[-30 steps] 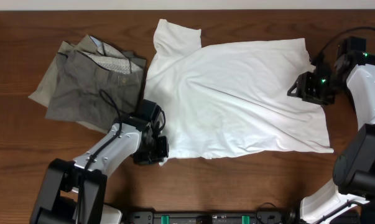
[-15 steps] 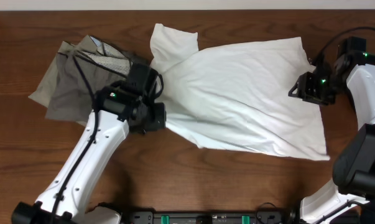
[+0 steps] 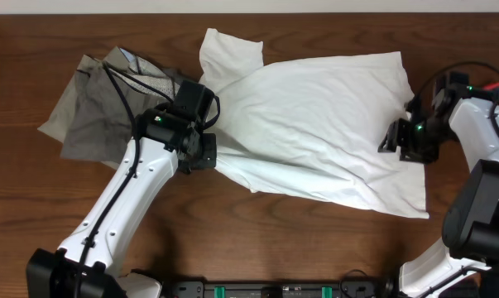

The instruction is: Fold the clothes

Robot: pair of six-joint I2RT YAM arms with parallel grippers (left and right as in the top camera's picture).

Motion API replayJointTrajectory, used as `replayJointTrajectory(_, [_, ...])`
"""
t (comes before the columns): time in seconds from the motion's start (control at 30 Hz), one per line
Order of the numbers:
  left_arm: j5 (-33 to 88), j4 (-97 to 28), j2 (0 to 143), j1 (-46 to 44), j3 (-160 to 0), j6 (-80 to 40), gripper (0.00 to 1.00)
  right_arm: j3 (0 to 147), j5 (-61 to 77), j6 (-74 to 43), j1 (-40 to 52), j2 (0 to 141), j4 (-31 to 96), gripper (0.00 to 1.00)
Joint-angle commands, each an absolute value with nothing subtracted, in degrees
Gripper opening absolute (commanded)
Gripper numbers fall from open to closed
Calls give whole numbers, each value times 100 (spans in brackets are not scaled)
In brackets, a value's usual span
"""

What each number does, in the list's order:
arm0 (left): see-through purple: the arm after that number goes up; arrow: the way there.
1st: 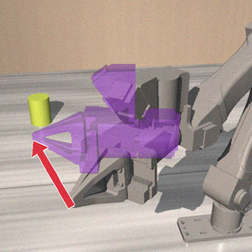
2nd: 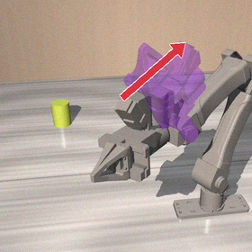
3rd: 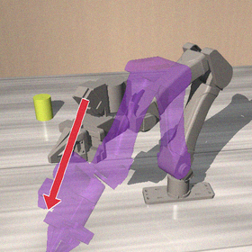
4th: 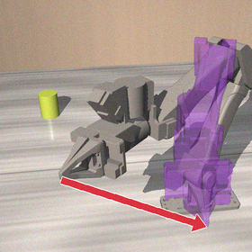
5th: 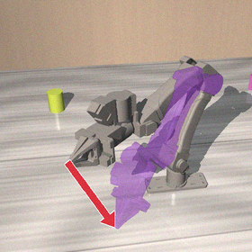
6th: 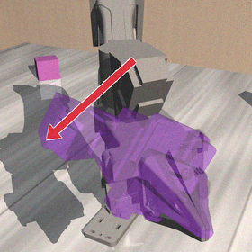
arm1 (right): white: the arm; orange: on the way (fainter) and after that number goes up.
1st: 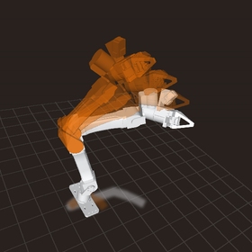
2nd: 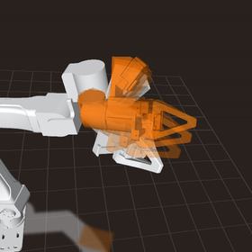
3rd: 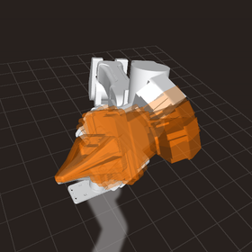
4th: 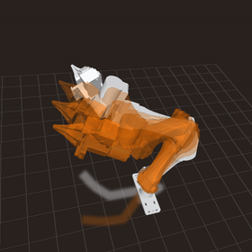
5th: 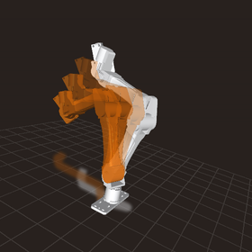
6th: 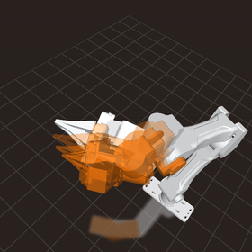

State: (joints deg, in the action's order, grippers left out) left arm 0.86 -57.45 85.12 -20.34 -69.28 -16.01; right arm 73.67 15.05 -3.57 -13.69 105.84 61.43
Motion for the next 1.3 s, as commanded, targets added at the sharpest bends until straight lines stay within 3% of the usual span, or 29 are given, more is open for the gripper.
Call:
replayJointTrajectory(0.0, [-73, -5769, 8552, -1992, -6958, -1496, 6, 7157, 718, -915, -1361, 10613, 6060, 59])
replayJointTrajectory(0.1, [-71, -5791, 8552, -1992, -6958, -1459, 6, 7129, 126, -1192, -1546, 10613, 6180, 62])
replayJointTrajectory(0.3, [-71, -5883, 8552, -1992, -6958, -1459, 6, 6949, 196, -1221, -2123, 10613, 6598, 60])
replayJointTrajectory(0.6, [-71, -5887, 8552, -1992, -6958, -1459, 6, 5988, 193, -1588, -2497, 10613, 5478, 57])
replayJointTrajectory(0.7, [-71, -5885, 8552, -1992, -6958, -1459, 6, 5806, 189, -1629, -2495, 10613, 5299, 47])
replayJointTrajectory(0.8, [-71, -5894, 8552, -1992, -6958, -1459, 6, 5784, 189, -1686, -2497, 10613, 5057, 17])
replayJointTrajectory(0.9, [-71, -5892, 8552, -1992, -6958, -1457, 6, 5907, 244, -1767, -2545, 10606, 4877, 1])
replayJointTrajectory(1.27, [-75, -5970, 8549, -1671, -6965, -1247, 6, 6737, 346, -1603, -2663, 10604, 5026, 1])
